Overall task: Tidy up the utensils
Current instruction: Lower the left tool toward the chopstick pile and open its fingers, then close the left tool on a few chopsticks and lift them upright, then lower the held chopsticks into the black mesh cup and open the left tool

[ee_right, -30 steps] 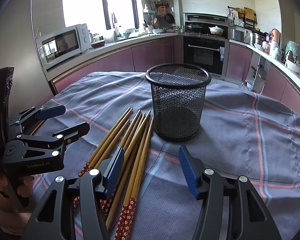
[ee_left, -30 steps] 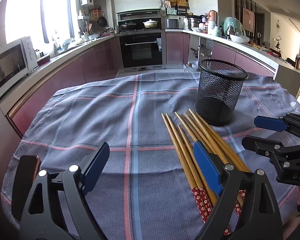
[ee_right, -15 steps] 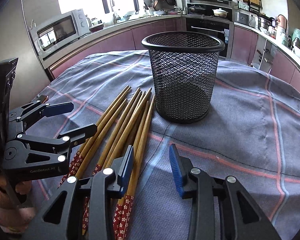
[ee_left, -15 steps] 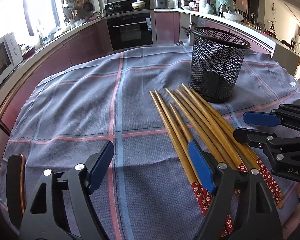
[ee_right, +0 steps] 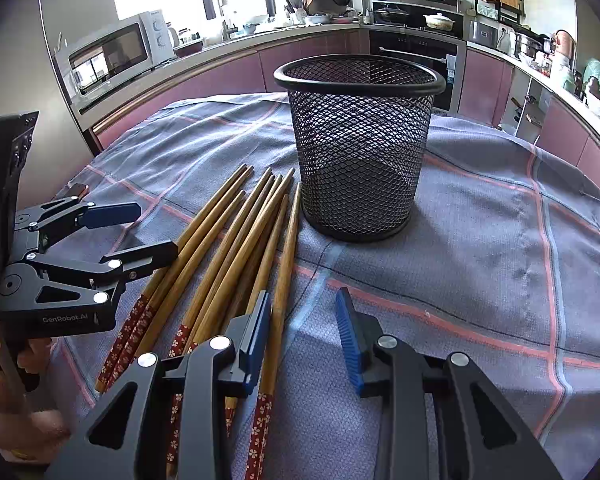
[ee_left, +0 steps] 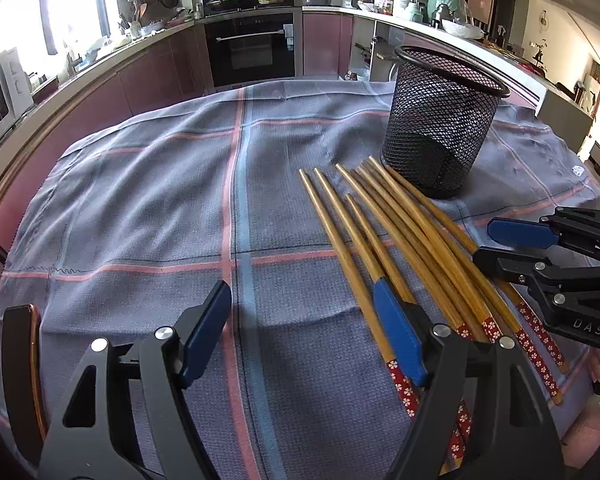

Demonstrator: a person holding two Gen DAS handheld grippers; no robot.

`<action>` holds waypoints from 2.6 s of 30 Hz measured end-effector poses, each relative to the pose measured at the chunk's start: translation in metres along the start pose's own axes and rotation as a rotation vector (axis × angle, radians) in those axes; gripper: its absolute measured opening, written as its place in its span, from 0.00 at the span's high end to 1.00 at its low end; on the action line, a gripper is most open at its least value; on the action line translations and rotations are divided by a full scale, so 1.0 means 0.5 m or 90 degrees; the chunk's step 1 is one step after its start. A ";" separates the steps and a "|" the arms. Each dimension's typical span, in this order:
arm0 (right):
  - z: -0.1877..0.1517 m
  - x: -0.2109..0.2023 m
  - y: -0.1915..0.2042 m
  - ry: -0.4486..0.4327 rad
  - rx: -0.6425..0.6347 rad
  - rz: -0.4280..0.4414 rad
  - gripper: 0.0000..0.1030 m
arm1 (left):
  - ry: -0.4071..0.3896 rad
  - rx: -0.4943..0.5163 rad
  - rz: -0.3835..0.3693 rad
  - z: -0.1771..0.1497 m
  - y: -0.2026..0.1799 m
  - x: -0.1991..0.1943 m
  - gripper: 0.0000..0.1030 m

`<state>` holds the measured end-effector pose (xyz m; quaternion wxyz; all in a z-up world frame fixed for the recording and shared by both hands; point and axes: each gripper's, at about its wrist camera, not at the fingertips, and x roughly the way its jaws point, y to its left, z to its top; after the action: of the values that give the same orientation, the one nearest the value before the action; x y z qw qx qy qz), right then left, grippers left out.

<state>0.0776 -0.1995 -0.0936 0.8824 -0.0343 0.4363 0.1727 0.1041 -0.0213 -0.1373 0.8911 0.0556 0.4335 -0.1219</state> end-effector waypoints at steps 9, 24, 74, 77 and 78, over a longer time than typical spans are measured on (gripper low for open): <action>0.006 0.006 0.000 0.002 -0.007 -0.004 0.69 | 0.013 0.027 0.000 0.007 -0.014 0.010 0.43; 0.028 0.025 0.018 0.011 -0.031 -0.007 0.90 | 0.029 0.003 -0.024 0.040 -0.001 0.029 0.76; 0.213 -0.262 -0.036 -0.317 -0.018 0.080 0.95 | -0.269 -0.041 -0.205 0.259 -0.030 -0.359 0.93; 0.231 -0.268 -0.047 -0.336 -0.015 0.069 0.95 | -0.274 -0.034 -0.206 0.288 -0.047 -0.358 0.93; 0.237 -0.269 -0.053 -0.344 -0.013 0.065 0.95 | -0.275 -0.033 -0.205 0.299 -0.054 -0.358 0.93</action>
<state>0.1007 -0.2362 0.0824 0.9567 0.0260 0.1841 0.2241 0.1041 -0.0475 0.0958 0.9332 -0.0642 0.2392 -0.2602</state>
